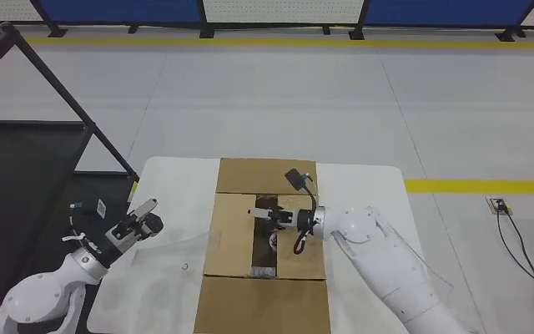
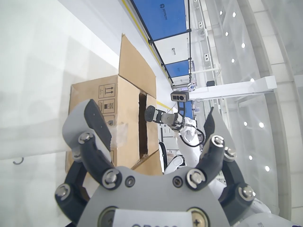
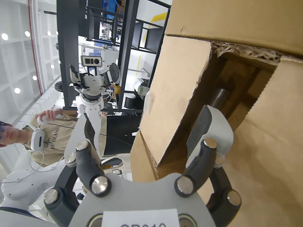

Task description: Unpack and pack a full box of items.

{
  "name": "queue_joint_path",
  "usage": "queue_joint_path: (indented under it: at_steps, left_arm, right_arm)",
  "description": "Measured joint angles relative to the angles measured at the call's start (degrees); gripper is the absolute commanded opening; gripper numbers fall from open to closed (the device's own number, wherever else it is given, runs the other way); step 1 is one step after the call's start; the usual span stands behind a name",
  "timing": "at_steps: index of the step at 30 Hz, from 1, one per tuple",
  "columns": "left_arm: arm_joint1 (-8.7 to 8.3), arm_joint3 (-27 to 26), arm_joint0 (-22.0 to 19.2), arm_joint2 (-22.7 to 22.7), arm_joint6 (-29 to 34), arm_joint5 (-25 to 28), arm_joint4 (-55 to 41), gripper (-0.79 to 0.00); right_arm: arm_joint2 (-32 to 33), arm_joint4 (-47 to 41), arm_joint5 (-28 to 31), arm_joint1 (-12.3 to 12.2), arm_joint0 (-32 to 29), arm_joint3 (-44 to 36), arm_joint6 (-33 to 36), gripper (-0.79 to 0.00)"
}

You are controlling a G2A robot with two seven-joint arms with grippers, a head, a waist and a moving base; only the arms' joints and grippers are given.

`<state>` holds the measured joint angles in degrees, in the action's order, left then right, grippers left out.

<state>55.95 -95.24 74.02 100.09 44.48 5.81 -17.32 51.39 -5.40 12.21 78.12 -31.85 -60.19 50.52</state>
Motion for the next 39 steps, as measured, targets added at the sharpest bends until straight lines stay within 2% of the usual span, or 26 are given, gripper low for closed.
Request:
queue_joint_path:
  at_steps: [9, 21, 29, 34, 39]
  left_arm:
    - [-0.44, -2.55, 3.98, 3.73, 3.53, 2.60, -1.90, 0.000]
    - [-0.41, -3.60, 5.33, 3.66, 1.71, 3.91, -2.52, 0.000]
    - [-0.45, -3.64, 5.99, 4.50, 0.45, 3.52, -3.43, 0.000]
    - [-0.46, -3.47, 6.23, 4.61, 0.28, 3.13, -4.07, 0.000]
    - [-0.49, -5.19, 8.35, 6.80, 4.35, 4.53, -10.08, 0.000]
  right_arm:
    - [-5.70, -0.91, -1.28, 3.29, 5.17, 8.56, -0.56, 0.000]
    - [-4.82, -14.81, 8.41, 6.37, 9.45, 17.72, 5.83, 0.000]
    - [-4.28, -20.37, 10.32, 8.06, 11.20, 18.25, 6.17, 0.000]
    - [-6.14, -18.82, 10.34, 9.57, 12.31, 16.32, 2.13, 0.000]
    - [-9.20, -16.49, 9.72, 11.67, 13.48, 15.28, -2.03, 0.000]
